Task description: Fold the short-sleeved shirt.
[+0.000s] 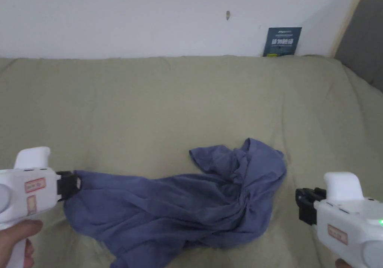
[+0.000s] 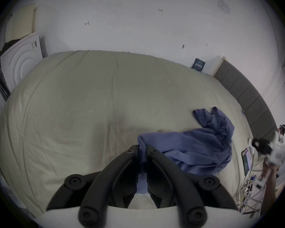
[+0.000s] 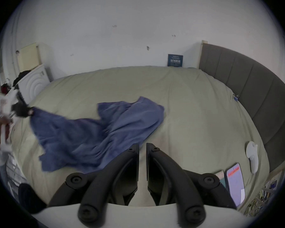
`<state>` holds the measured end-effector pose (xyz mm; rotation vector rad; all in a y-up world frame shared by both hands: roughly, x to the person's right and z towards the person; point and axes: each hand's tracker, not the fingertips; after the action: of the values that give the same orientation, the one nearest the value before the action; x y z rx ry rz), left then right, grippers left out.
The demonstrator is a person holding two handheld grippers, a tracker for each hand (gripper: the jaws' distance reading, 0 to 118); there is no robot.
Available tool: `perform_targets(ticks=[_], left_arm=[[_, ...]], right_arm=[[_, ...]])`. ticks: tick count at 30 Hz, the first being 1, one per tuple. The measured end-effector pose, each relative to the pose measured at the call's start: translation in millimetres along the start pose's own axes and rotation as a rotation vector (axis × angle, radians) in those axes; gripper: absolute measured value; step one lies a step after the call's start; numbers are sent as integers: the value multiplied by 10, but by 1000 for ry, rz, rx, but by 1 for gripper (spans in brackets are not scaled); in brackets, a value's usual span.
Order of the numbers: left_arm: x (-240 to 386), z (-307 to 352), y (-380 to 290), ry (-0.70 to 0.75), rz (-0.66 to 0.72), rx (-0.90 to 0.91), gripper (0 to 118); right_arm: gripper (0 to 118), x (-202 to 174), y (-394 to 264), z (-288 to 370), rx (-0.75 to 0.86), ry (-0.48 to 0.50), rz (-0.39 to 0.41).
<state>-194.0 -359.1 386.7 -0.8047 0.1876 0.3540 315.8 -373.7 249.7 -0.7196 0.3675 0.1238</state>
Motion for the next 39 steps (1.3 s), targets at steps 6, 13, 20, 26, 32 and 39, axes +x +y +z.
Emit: perform_targets(ticks=[6,13,20,26,32,39], left_arm=[[-27,-58,4,-60,40,21,9],[-135,-267,39,-62,48,5,9],[-171,-492,8,-36,21,-37,10],[-117,-537,-42,-12,25,-12,9],[-75,-244,129,6,49,67,9],[25,412,618,-6,55,229,4]], right_arm=[[69,546,766,-1247,-96,17,-141],[97,594,1152,-2360,-236,-57,-162],[81,201,1047,-2502,-358,-65,63],[8,236,1101,-1981,-328,50,-2],[8,178,1334,-1233,-146,74,54],[8,-57,1844,-175,7,141,55]])
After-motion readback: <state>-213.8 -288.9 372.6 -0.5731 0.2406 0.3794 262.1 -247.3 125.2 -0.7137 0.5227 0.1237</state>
